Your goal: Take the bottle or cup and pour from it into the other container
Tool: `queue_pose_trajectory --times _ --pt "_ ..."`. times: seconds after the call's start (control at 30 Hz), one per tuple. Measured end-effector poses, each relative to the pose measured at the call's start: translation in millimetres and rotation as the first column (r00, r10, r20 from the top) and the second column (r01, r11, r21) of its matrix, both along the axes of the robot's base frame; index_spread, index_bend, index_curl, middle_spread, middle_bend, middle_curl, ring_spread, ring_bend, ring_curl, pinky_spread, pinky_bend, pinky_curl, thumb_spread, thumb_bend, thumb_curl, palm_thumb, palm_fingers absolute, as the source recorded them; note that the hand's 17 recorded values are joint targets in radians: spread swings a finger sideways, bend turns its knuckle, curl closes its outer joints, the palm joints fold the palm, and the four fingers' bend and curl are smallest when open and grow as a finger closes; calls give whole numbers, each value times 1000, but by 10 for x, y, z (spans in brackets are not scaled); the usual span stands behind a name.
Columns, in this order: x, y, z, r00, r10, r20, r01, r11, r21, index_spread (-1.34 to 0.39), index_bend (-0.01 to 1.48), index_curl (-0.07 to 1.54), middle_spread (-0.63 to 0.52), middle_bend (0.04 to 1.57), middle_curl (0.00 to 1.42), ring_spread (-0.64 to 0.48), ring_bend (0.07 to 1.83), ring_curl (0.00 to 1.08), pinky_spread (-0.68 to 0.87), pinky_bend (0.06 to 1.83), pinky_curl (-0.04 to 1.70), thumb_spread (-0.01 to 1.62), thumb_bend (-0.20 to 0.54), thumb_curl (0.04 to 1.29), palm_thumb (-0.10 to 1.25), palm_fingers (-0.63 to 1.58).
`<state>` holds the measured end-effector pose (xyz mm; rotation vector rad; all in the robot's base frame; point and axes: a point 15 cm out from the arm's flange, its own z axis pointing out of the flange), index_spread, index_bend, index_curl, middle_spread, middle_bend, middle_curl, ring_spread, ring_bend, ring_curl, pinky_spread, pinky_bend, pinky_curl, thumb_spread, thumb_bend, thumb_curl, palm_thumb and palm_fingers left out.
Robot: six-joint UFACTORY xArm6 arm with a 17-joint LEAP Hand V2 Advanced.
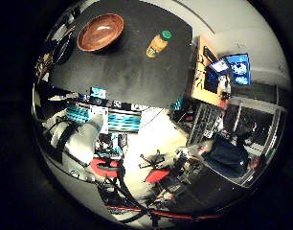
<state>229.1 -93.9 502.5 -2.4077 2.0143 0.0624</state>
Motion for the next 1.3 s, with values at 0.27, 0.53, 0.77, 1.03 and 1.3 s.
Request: queue_pose_trajectory --times 0.27,0.53,0.77,1.03,1.3 --pt "138 -57 -39 1000 -14 20 13 999 33 -399 176 347 -116 219 368 75 303 169 456 436 -4 1067 -20 332 797 485" --pt "382 -253 -3 982 -135 128 108 974 198 -406 183 345 -145 233 371 33 350 174 466 479 -7 1068 -22 328 772 534" --pt "606 -646 42 962 -237 134 188 934 305 -397 174 342 -140 249 373 32 393 172 475 498 -7 1069 -29 311 700 531" --pt "844 -1100 -39 912 -370 174 254 846 468 -335 159 320 -59 184 351 99 432 175 472 622 0 1054 -34 286 575 380" --pt "1010 -1476 -140 862 -459 215 249 754 608 -281 159 300 17 200 338 171 382 178 451 747 3 1008 -34 278 453 197"
